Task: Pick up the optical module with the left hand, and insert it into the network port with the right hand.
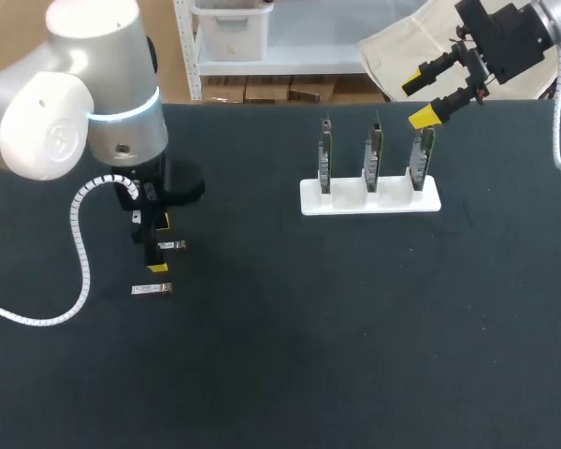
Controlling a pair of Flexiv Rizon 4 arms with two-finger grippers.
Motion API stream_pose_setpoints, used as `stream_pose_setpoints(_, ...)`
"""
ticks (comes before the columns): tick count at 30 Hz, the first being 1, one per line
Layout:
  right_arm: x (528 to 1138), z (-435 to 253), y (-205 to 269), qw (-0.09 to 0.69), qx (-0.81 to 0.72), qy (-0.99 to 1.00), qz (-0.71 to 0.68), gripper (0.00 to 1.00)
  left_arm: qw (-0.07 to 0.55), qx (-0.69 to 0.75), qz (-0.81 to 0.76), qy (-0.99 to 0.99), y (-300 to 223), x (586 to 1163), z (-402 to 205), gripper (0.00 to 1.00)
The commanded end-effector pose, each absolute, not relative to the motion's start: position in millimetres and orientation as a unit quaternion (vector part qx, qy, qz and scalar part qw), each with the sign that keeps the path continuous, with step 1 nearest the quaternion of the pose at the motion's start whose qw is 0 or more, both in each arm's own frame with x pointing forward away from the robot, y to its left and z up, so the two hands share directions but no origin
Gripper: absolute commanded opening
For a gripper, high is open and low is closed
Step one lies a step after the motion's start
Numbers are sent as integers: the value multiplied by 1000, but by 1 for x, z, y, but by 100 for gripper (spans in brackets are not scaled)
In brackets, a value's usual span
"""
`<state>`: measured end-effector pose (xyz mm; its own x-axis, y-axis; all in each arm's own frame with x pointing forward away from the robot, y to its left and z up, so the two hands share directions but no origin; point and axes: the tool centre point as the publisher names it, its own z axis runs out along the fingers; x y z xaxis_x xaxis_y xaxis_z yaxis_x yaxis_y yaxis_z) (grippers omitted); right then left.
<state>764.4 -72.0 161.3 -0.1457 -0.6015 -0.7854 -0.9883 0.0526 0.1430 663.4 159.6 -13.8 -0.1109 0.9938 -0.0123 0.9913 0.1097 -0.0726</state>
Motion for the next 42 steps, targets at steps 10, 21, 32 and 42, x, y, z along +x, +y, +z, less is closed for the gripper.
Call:
stream_pose_setpoints(10,763,161,-72,277,-592,672,349,100,22,-667,33,-744,161,663,-15,100)
stream_pose_setpoints(21,763,161,-72,277,-592,672,349,100,25,-663,35,-747,161,661,-17,100)
stream_pose_setpoints(32,763,161,-72,277,-592,672,349,100,16,-662,33,-749,161,661,-17,0)
stream_pose_setpoints(42,763,161,-72,277,-592,672,349,100,15,-662,32,-749,160,660,-18,0)
